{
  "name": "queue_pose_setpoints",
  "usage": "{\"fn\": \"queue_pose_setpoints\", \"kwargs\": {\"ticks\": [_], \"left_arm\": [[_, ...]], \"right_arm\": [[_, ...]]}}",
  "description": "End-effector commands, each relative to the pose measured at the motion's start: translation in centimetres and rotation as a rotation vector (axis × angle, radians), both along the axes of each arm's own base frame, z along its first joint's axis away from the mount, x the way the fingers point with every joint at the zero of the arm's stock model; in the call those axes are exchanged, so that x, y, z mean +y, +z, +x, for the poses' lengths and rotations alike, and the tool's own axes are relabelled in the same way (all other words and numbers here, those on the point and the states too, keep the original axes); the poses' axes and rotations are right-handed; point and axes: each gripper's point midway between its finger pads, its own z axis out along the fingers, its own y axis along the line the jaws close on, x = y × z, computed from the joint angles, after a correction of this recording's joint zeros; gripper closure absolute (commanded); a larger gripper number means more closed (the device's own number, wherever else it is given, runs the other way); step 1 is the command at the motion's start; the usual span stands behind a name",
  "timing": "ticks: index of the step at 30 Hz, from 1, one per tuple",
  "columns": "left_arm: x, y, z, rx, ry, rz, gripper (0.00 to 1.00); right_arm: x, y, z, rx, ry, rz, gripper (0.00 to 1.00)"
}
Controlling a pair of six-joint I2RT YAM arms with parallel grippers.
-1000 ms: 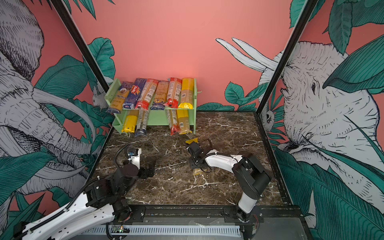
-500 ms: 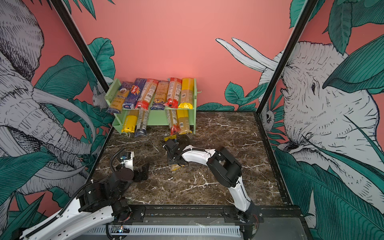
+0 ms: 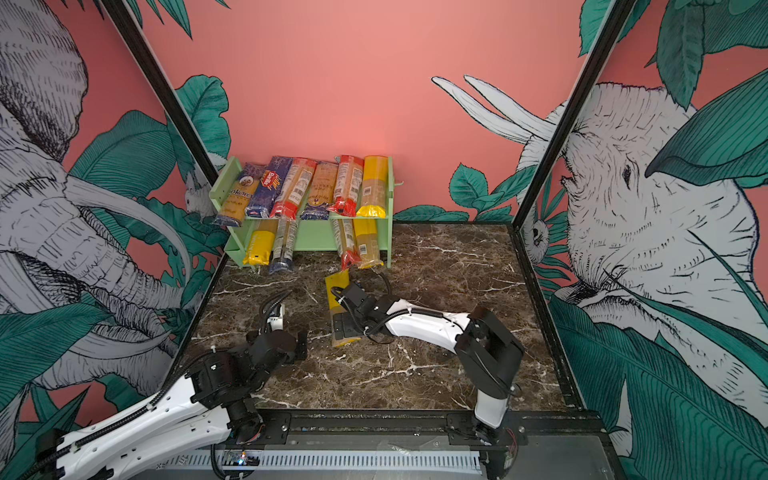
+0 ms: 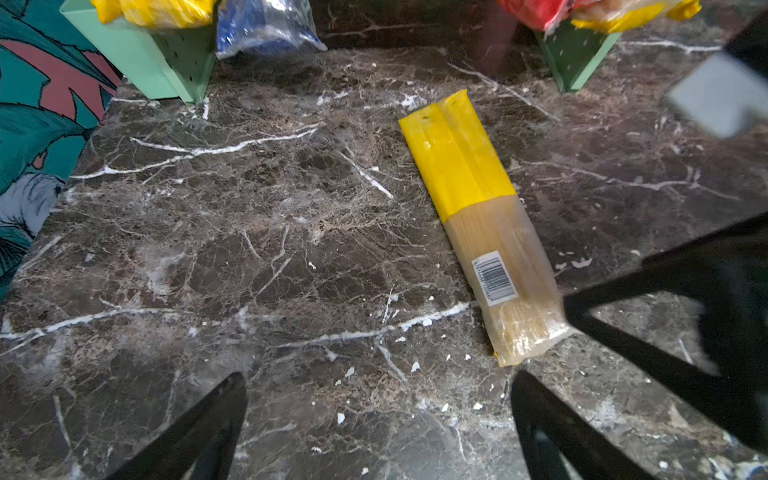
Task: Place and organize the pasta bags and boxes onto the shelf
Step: 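Grasp the yellow-and-clear pack with the right gripper and drag it toward the left gripper, then grasp the yellow pack with the left gripper while the right gripper releases and withdraws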
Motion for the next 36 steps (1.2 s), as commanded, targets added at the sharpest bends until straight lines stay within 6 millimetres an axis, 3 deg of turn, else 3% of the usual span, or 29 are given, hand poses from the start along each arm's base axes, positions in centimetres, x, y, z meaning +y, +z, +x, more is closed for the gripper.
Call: {"fn": "queue_pose_setpoints", "kwargs": {"ticks": [1, 2, 7, 15, 22, 36], "left_arm": [[-1.3, -1.6, 0.3, 0.036, 0.03, -0.051, 0.0], [-1.6, -2.0, 0.4, 0.047, 0.031, -0.051, 0.01], [-4.5, -3.7, 1.0, 0.092, 0.007, -0.078, 0.0], [-8.7, -5.2, 1.7, 0.019, 0.007, -0.118, 0.0], [-11.8, -7.5, 2.4, 0.046, 0.007, -0.057, 0.0], [-13.5, -10.0, 3.5, 0.033, 0.041, -0.036, 0.0]], "right_arm": [[-5.1, -0.5, -0.6, -0.056, -0.053, -0.16, 0.01], [-6.4, 0.6, -0.7, -0.082, -0.072, -0.164, 0.01], [-12.1, 1.3, -0.5, -0.121, -0.181, -0.203, 0.01], [-16.8, 1.9, -0.5, -0.145, -0.263, -0.171, 0.01], [-18.8, 1.3, -0.9, -0.126, -0.287, -0.151, 0.01], [-20.4, 1.9, -1.3, -0.139, -0.299, -0.132, 0.01]]}}
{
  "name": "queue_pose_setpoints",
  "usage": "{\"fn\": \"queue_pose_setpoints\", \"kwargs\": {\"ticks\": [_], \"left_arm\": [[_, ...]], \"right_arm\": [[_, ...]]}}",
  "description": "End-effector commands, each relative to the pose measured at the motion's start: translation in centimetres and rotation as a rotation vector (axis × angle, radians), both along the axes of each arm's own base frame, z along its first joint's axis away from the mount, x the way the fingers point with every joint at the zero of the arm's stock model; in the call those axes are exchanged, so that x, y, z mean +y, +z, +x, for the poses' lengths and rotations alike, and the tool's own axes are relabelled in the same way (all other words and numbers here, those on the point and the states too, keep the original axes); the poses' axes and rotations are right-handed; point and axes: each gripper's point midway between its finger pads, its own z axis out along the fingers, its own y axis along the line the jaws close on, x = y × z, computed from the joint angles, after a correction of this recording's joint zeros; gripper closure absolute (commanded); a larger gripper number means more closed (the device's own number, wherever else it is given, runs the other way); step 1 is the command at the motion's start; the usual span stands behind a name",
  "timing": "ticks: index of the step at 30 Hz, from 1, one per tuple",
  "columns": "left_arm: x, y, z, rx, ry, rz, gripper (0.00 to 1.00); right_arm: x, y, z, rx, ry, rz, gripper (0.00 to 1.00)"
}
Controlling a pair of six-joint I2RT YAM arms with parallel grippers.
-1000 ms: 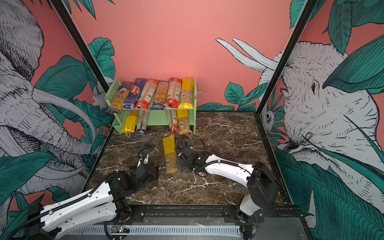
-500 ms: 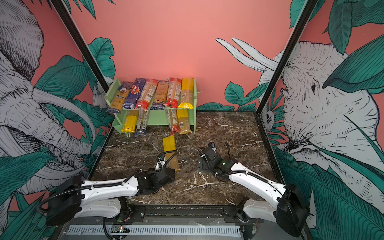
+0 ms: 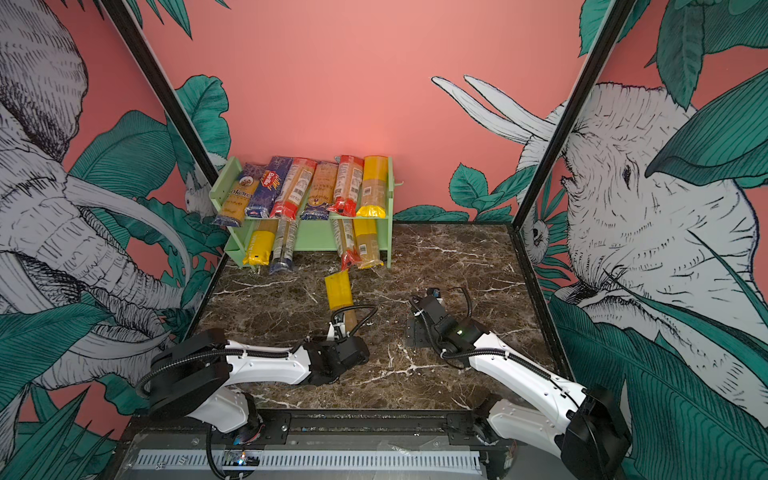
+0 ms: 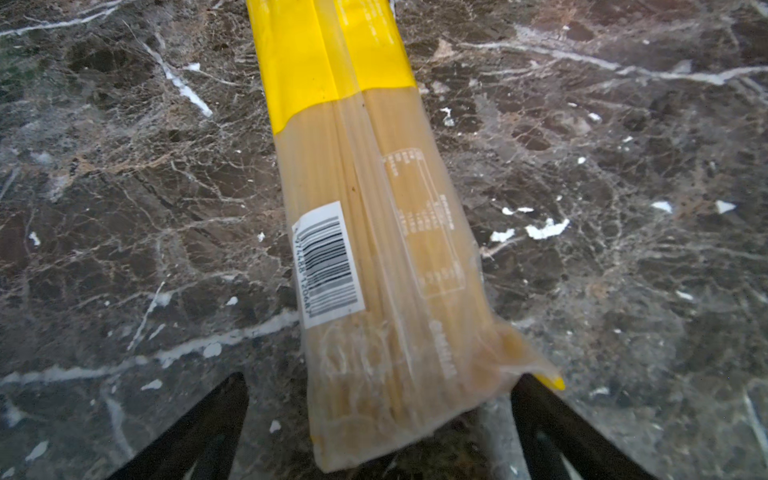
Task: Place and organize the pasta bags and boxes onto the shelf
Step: 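Grasp the yellow pack with the left gripper while the right gripper releases and withdraws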
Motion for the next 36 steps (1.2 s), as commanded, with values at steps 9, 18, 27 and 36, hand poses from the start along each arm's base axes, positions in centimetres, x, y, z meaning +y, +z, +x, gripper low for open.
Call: {"fn": "queue_pose_setpoints", "kwargs": {"ticks": [9, 18, 27, 36], "left_arm": [[-1.3, 0.1, 0.9, -0.024, 0.038, -0.04, 0.0], [0.4, -3.5, 1.1, 0.094, 0.109, -0.047, 0.03], [1.1, -3.2, 0.9, 0.099, 0.105, -0.016, 0.59], [4.0, -1.1, -0.7, 0.095, 0.104, 0.001, 0.49]], "right_arm": [[-0.7, 0.1, -0.2, 0.001, -0.006, 0.001, 0.01], [-0.6, 0.1, -0.3, 0.006, -0.002, 0.003, 0.01], [-0.8, 0.3, -0.4, -0.001, -0.003, 0.007, 0.01], [-0.5, 0.5, -0.3, 0.003, 0.011, 0.017, 0.01]]}}
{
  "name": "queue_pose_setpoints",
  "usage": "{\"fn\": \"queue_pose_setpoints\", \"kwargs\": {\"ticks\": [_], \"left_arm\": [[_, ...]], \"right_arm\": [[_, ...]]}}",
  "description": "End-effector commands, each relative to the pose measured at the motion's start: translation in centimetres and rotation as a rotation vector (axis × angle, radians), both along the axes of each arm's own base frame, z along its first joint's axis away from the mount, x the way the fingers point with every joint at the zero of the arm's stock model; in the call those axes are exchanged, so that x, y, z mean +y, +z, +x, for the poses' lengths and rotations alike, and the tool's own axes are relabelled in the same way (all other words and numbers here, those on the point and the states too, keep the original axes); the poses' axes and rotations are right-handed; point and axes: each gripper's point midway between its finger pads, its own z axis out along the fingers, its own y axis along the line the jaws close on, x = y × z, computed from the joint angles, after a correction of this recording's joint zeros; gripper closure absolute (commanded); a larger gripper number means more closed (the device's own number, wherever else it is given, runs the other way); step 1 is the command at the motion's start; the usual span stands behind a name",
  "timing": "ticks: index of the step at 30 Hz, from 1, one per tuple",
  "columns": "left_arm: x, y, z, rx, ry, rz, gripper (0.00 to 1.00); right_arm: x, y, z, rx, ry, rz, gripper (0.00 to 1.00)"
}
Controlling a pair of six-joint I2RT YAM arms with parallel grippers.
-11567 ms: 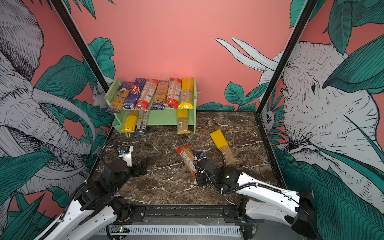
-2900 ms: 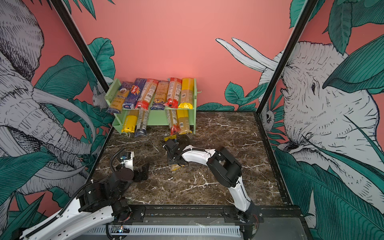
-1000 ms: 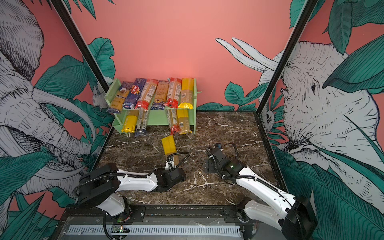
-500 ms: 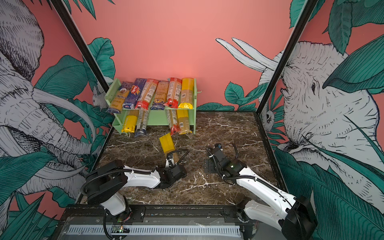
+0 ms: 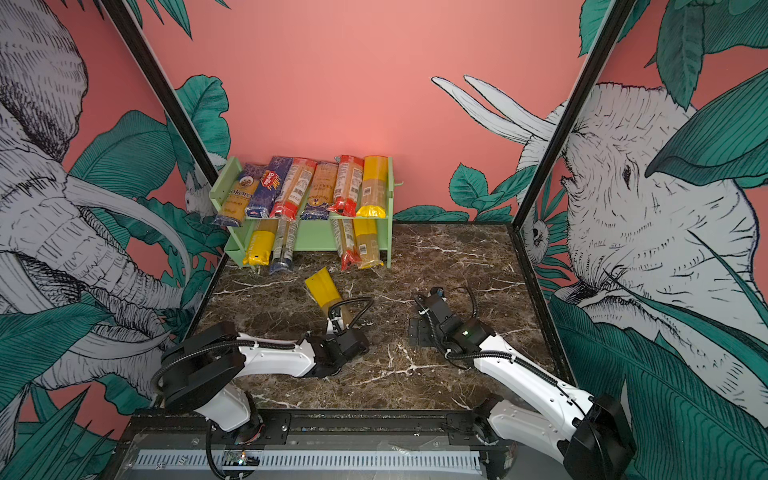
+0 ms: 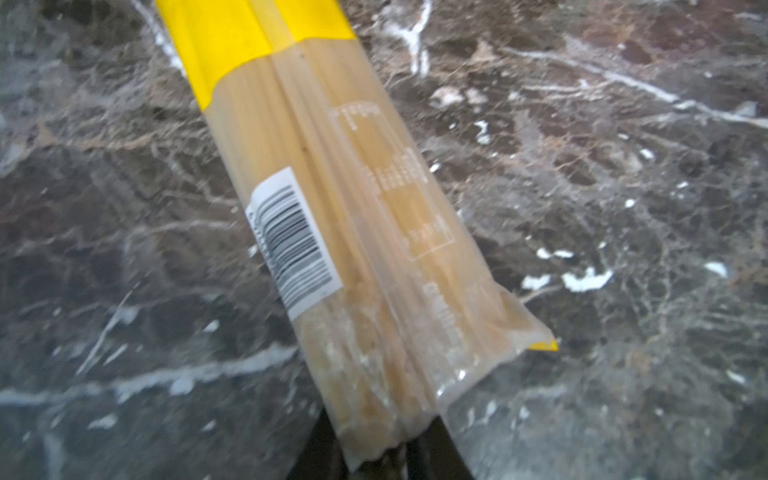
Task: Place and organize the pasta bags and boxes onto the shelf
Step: 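Grasp the yellow pack with the left gripper while the right gripper releases and withdraws, then lift the yellow pack upright with the left gripper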
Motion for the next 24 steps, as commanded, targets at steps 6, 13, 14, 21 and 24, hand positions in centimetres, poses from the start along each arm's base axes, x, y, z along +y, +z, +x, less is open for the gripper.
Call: {"fn": "queue_pose_setpoints", "kwargs": {"ticks": [6, 13, 14, 21, 24], "left_arm": [[4.6, 2.7, -2.4, -0.002, 0.048, 0.008, 0.39], [2.7, 5.3, -1.0, -0.066, 0.02, -0.022, 0.02], [2.1, 5.5, -0.6, -0.073, 0.021, -0.029, 0.01], [-1.0, 5.0, 2.4, -0.084, 0.062, -0.034, 0.01], [-0.3, 4.3, 3.3, -0.076, 0.13, -0.056, 0.01]], "right_arm": [[-0.1, 0.7, 0.3, -0.015, 0.009, -0.006, 0.01], [-0.1, 0.6, 0.4, -0.012, 0.008, -0.016, 0.01], [-0.1, 0.6, 0.4, -0.012, 0.008, -0.016, 0.01], [-1.0, 0.5, -0.1, -0.018, -0.009, -0.029, 0.01], [-1.6, 0.7, -0.3, -0.026, -0.018, -0.04, 0.01]]}}
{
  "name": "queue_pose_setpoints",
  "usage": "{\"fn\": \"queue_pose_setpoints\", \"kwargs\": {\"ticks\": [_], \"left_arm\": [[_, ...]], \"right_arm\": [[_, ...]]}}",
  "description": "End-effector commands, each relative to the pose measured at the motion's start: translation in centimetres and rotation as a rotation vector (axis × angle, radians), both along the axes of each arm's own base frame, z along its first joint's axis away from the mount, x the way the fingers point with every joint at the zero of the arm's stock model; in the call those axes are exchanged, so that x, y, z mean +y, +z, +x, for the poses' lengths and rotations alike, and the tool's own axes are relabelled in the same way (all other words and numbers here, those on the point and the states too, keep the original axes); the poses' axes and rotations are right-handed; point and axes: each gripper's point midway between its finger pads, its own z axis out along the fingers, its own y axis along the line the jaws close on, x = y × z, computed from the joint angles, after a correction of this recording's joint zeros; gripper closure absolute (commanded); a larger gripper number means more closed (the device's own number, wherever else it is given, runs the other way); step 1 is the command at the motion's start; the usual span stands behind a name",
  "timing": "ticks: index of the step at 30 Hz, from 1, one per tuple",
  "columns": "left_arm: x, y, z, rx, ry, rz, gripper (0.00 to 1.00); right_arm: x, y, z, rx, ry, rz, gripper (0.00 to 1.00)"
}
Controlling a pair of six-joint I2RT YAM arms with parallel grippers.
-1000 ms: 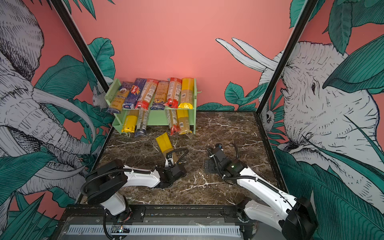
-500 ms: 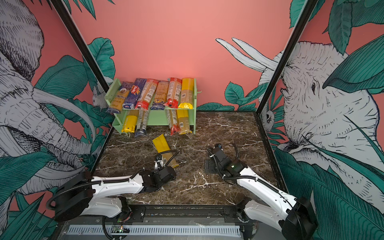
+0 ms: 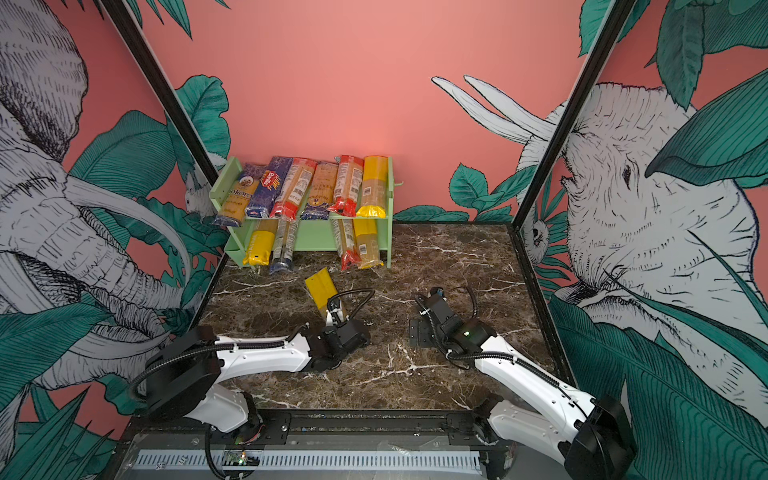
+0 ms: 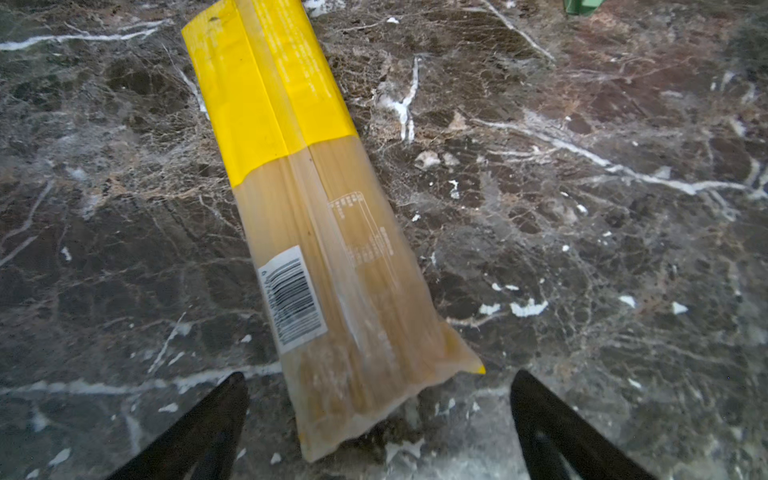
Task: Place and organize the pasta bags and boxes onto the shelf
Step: 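Lift the yellow pack upright with the left gripper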
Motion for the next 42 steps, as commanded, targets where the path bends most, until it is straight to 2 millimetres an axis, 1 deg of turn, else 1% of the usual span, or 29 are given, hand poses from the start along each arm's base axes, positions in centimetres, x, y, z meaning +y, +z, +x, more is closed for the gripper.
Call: {"fn": "queue_pose_setpoints", "kwargs": {"ticks": [1, 4, 6, 12, 18, 25, 26, 28, 30, 31, 32, 35, 37, 39, 41, 42], "left_arm": [[1.1, 0.5, 1.4, -0.032, 0.099, -0.023, 0.01], [2.0, 0.6, 1.5, -0.034, 0.136, 0.021, 0.01], [2.3, 0.2, 1.4, -0.021, 0.154, 0.02, 0.01], [1.7, -2.4, 1.7, 0.049, 0.168, -0.005, 0.01], [2.3, -5.2, 1.3, 0.106, 0.186, -0.017, 0.01], [2.1, -7.8, 1.1, 0.163, 0.173, -0.012, 0.01], [2.2, -8.0, 1.0, 0.17, 0.174, -0.012, 0.04], [2.4, -8.3, 0.8, 0.179, 0.175, -0.013, 0.15], [2.8, -8.3, 0.6, 0.183, 0.17, -0.01, 0.33], [3.0, -8.2, 0.4, 0.185, 0.167, -0.005, 0.45], [3.4, -8.0, 0.2, 0.187, 0.167, 0.003, 0.54], [4.4, -7.9, -0.8, 0.2, 0.164, 0.007, 0.68], [5.2, -7.9, -1.5, 0.214, 0.167, 0.012, 0.8], [5.9, -7.8, -2.2, 0.232, 0.166, 0.017, 0.89], [6.8, -7.5, -3.0, 0.244, 0.164, 0.028, 1.0], [7.2, -7.4, -3.3, 0.251, 0.161, 0.036, 1.0]], "right_arm": [[-1.4, 0.2, -0.3, -0.014, -0.025, -0.033, 0.01], [-1.8, 0.4, -0.4, -0.024, -0.028, -0.037, 0.01], [-1.9, 0.5, -0.2, -0.025, -0.029, -0.033, 0.01], [-1.1, 0.4, 0.1, -0.017, -0.016, -0.008, 0.01], [-1.4, 0.5, 0.0, -0.021, -0.017, -0.011, 0.01], [-1.4, 0.8, 0.0, -0.021, -0.012, -0.015, 0.01], [-1.4, 0.9, 0.0, -0.023, -0.011, -0.016, 0.01], [-1.5, 1.1, 0.1, -0.026, -0.011, -0.017, 0.01], [-1.4, 1.2, 0.1, -0.028, -0.01, -0.013, 0.01], [-1.4, 1.3, 0.1, -0.027, -0.01, -0.012, 0.01], [-1.4, 1.3, 0.0, -0.026, -0.01, -0.012, 0.01], [-1.3, 1.3, 0.1, -0.026, -0.012, -0.008, 0.01], [-1.2, 1.3, 0.2, -0.022, -0.01, -0.006, 0.01], [-0.8, 1.2, 0.3, -0.014, -0.001, 0.005, 0.01], [-0.3, 1.1, 0.4, -0.006, 0.008, 0.018, 0.01], [-0.1, 1.0, 0.4, -0.003, 0.012, 0.022, 0.01]]}}
